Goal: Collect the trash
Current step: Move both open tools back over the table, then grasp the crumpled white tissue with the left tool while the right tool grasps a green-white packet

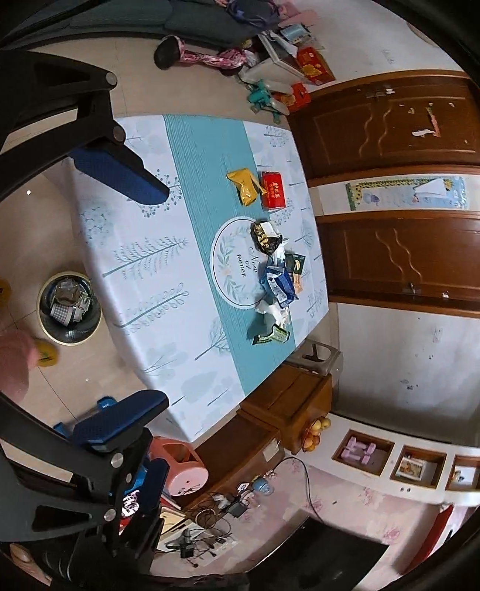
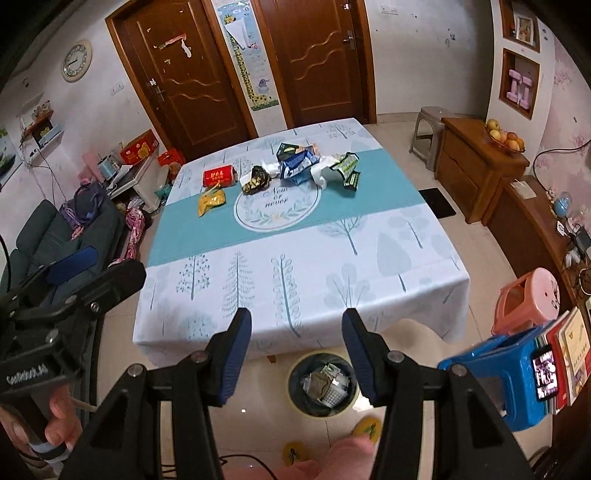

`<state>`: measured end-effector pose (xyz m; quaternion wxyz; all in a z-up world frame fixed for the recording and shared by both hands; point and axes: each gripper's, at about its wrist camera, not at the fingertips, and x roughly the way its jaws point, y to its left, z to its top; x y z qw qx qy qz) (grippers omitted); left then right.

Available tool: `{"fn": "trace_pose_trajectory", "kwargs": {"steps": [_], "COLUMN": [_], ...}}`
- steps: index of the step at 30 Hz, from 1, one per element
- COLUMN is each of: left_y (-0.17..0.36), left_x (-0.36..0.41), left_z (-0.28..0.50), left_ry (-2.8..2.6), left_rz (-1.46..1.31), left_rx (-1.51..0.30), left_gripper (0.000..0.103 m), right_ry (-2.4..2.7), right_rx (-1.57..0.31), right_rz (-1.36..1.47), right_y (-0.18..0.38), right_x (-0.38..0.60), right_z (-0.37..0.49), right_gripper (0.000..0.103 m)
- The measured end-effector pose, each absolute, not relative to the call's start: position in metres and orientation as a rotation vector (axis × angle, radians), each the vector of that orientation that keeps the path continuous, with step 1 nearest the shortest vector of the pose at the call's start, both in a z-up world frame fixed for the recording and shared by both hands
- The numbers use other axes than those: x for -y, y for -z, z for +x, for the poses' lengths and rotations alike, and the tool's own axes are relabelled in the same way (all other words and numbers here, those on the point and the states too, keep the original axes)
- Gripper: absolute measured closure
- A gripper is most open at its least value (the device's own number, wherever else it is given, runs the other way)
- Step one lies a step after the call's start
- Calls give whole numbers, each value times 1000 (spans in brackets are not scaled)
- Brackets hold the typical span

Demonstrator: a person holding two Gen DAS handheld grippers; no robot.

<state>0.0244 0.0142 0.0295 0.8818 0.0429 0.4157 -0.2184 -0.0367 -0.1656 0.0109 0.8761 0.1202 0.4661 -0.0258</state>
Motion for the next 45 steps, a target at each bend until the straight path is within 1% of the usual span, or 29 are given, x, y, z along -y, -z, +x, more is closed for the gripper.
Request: {"fn": "trace_pose_trajectory", "kwargs": {"steps": [8,10,12,18,22,25,30,31,32,34,38,42,45], "left_y": [-10,-5,2,33,57,77,97,99,102,107,117,131,143], "left_x": [22,38,56,110,135,144,148,148,149,150,151,156,162], "left_z": [89,111,134,208,245,268,288,289,292,299,311,321,327], "left_ry": [421,407,382,326,309,281,241,235,227,217,211,220,233], "left_rz": [68,73,71,24,-19,-73,-115,-117,-119,-128,-181,-241,-271], "left_rx": [-906,-910,-922,-1002,-1047,-1092,-1130,-1135,-1142,-1157,-1192,-1240,-1275], "left_gripper": [4,5,9,10,10,10,10,10,10,10,10,10,10], "right_ry": [-4,-32,-60,-102,-123,-143,-180,-189,-200,-210,-231,-260,-253], "right_rx": [-992,-995,-1001,-1076,-1139,-1191,-1248,-1261,-1270,-1275,-1269,-1272,-1274], "right_rz": [304,321,333,401,428,462,523,533,544,558,560,536,513], "right_y": [6,12,20,53,85,113,150,157,164,172,176,177,179], "right_x": [208,225,243,305,334,345,347,346,345,343,348,358,368], "right_z": [36,60,88,183,242,278,317,323,328,333,339,334,326], "right_gripper": [52,52,52,52,53,59,63,66,71,79,87,93,96]}}
